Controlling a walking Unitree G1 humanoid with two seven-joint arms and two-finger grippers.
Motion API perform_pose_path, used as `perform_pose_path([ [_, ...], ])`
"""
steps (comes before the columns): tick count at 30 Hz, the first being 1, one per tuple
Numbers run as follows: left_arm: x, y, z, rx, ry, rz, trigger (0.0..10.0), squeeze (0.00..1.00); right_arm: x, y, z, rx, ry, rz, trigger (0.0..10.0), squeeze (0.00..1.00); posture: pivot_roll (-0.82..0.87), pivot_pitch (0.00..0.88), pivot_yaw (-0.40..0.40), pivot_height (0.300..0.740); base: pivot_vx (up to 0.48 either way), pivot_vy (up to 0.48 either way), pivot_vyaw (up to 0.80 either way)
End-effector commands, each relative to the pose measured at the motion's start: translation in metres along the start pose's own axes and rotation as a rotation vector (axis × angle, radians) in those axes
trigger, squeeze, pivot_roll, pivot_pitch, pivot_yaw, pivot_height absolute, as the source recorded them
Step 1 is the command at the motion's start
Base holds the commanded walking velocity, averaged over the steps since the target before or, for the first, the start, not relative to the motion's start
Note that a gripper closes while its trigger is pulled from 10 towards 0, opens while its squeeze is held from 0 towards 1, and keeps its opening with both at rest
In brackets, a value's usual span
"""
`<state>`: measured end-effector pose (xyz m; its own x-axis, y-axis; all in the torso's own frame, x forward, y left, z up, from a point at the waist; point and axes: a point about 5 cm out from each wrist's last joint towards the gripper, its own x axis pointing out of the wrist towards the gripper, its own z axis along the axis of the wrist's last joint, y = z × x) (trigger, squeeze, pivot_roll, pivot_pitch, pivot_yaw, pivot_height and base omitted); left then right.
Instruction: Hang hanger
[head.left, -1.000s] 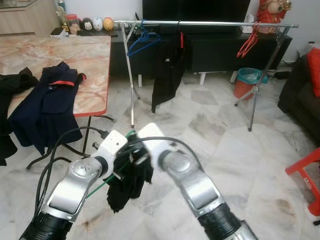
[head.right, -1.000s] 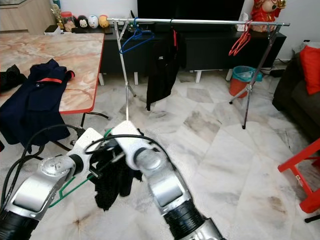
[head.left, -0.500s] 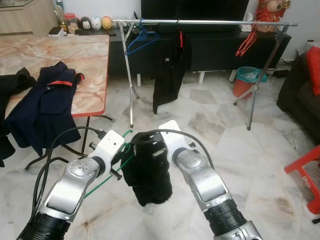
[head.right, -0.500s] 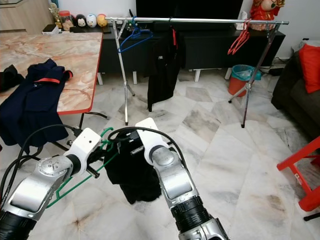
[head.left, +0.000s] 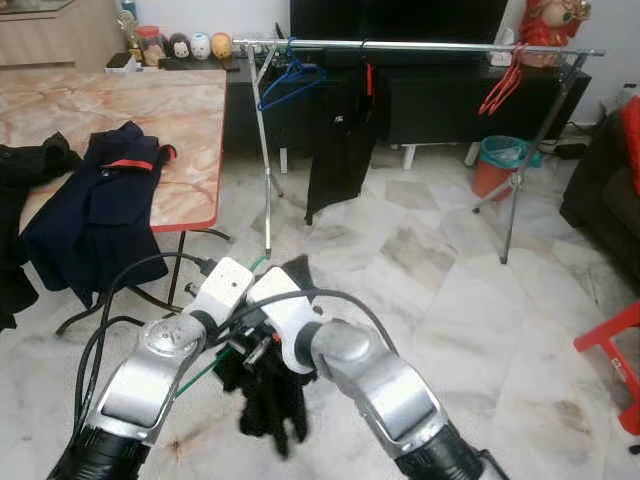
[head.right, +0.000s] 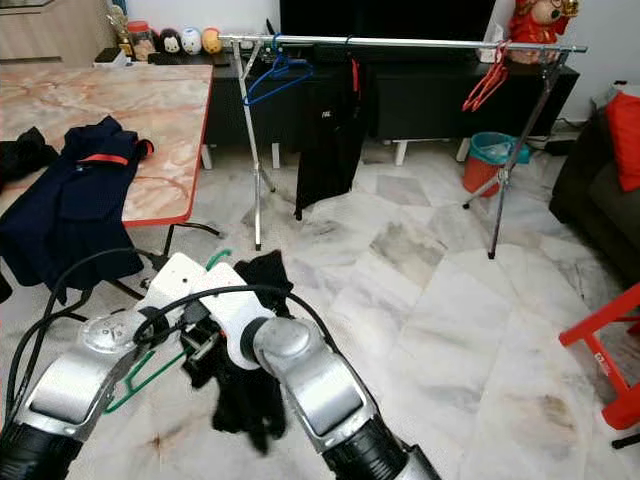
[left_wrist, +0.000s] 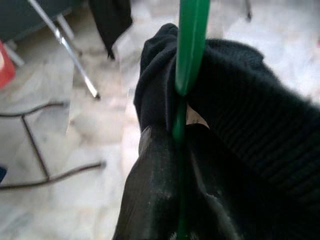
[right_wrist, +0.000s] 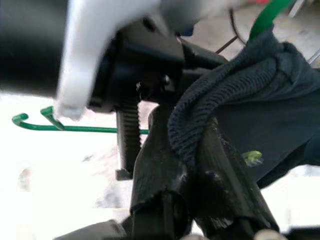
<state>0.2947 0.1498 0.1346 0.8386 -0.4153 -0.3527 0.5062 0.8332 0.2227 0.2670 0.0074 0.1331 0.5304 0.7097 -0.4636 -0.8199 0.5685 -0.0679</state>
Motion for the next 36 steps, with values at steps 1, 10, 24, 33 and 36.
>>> perform_pose_path([
  [1, -0.003, 0.004, 0.021, 0.004, -0.119, 0.008, 10.0, 0.00, 0.000, 0.001, 0.000, -0.049, 0.012, -0.002, 10.0, 0.00, 0.14, 0.000, -0.040, 0.740, 0.000, 0.000, 0.00],
  [10, -0.004, 0.000, 0.021, -0.022, -0.166, -0.019, 10.0, 0.00, -0.016, -0.043, -0.023, -0.125, 0.088, -0.206, 10.0, 0.00, 0.13, 0.000, -0.041, 0.740, 0.000, 0.000, 0.00],
  [24, -0.005, 0.002, 0.019, -0.020, -0.176, -0.018, 10.0, 0.00, -0.035, -0.064, -0.044, -0.153, 0.101, -0.219, 10.0, 0.00, 0.13, 0.000, -0.039, 0.740, 0.000, 0.000, 0.00],
  [33, -0.005, 0.003, 0.019, -0.018, -0.177, -0.018, 10.0, 0.00, -0.037, -0.058, -0.045, -0.175, 0.085, -0.156, 10.0, 1.00, 0.13, 0.000, -0.036, 0.740, 0.000, 0.000, 0.00],
  [36, -0.005, 0.004, 0.019, -0.018, -0.178, -0.015, 10.0, 0.00, -0.038, -0.056, -0.047, -0.184, 0.087, -0.140, 10.0, 1.00, 0.13, 0.000, -0.035, 0.740, 0.000, 0.000, 0.00],
])
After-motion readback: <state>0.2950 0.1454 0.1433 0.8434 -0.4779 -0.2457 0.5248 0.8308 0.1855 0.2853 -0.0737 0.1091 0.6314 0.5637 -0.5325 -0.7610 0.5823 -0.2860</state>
